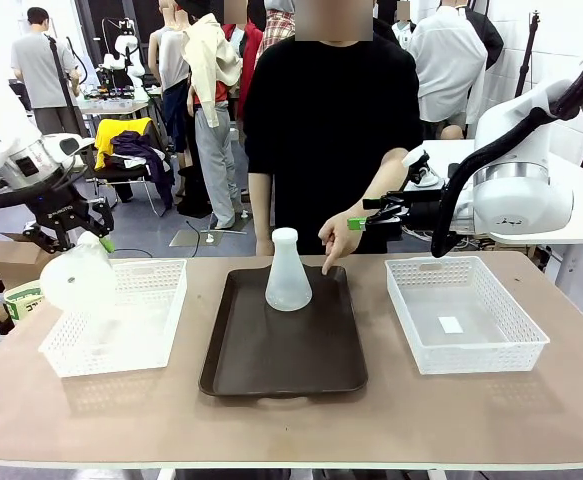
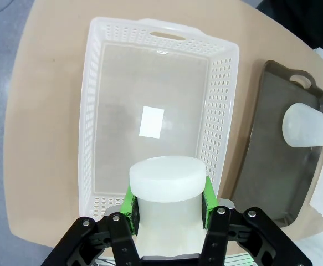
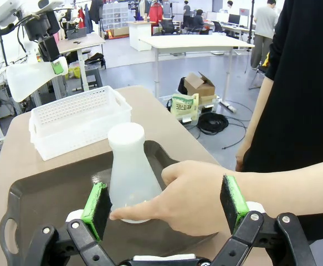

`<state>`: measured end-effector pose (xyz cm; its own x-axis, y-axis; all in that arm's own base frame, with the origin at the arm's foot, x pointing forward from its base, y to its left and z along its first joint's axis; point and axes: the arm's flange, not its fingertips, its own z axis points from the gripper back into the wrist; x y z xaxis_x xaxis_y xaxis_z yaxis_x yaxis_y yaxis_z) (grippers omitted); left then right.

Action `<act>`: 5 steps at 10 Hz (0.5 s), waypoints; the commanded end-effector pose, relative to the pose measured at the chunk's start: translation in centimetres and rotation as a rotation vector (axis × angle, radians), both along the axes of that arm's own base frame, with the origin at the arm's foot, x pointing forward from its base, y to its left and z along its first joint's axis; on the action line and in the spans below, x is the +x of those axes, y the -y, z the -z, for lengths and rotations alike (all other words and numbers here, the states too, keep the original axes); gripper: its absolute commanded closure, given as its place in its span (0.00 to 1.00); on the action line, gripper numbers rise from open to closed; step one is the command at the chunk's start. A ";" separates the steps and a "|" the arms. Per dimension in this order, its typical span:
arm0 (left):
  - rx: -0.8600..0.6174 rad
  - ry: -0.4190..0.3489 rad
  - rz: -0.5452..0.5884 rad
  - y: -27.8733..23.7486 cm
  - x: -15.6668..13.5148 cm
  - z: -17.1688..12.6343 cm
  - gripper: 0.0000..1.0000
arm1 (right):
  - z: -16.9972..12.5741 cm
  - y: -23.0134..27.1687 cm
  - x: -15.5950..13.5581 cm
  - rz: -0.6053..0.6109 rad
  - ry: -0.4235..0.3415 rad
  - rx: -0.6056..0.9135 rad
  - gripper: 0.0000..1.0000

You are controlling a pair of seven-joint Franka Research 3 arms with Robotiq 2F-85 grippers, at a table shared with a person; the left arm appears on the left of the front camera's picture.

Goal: Prepare the laboratory tools.
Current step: Place the picked Big flask upright in the Handle tray as directed by the person.

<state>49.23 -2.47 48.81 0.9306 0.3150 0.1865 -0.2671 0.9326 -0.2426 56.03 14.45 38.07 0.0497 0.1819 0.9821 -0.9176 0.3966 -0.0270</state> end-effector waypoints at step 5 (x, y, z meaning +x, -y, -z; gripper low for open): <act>-0.090 0.052 0.201 3.0 -1.3 -1.6 1.00 | 0.0 0.0 -0.1 -0.001 -0.011 -0.004 0.00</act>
